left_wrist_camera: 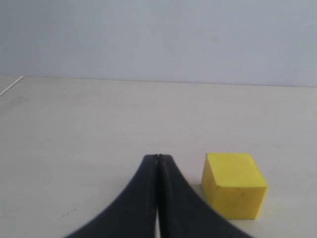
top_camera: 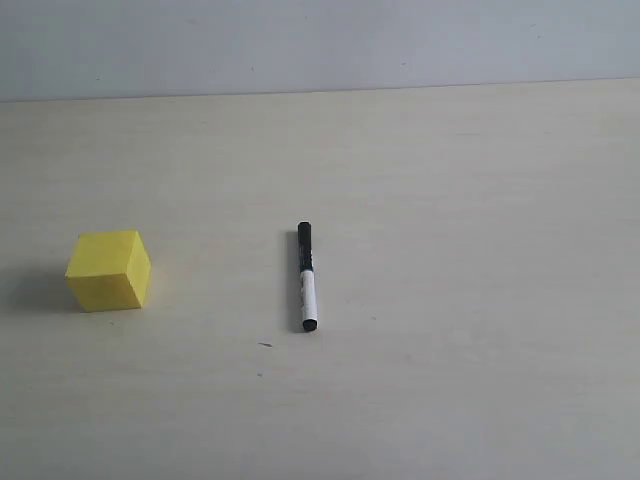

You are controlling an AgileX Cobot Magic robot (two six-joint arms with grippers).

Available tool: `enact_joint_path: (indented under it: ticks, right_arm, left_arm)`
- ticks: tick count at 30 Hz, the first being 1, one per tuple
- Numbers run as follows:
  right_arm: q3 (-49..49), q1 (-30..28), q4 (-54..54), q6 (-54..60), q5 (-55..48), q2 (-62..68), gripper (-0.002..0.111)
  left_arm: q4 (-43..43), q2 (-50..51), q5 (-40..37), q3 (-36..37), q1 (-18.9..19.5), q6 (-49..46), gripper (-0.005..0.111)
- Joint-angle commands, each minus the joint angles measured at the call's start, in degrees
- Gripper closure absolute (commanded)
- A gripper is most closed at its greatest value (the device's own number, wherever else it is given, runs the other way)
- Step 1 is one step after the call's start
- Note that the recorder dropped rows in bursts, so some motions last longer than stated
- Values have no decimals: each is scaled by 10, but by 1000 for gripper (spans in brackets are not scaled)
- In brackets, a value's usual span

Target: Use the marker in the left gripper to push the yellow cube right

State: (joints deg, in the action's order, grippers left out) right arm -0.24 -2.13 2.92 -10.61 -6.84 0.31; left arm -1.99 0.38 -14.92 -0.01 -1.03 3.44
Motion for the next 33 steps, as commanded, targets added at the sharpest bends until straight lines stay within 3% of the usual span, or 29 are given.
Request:
enact_joint_path:
  ticks: [1,8,11,21,22,25,26,33]
  right_arm:
    - [2,-3,-1,0,6,-3,108]
    - [2,-3,0,0,6,-3,108]
    - [2,-3,0,0,6,-3,108]
    - [2,-3,0,0,6,-3,108]
    - [2,-3,0,0,6,-3,108]
    - [2,-3,0,0,6,-3,108]
    - [2,-3,0,0,6,-3,108]
    - [2,-3,0,0,6,-3,108]
  left_arm:
    - [5,-4,3,0,-3,0,107]
    - [3,-4,3,0,-3,-2,107]
    - [-38,-4,36,0,-3,-47,107]
    - [-45,-4,409,0,-3,-61,107]
    - [-45,-4,427,0,-3,-24,107]
    - [-48,-4,442,0,-3,447,107]
    - [-51,-4,436,0,-3,493,107]
    - [-56,-4,415,0,-3,435,107]
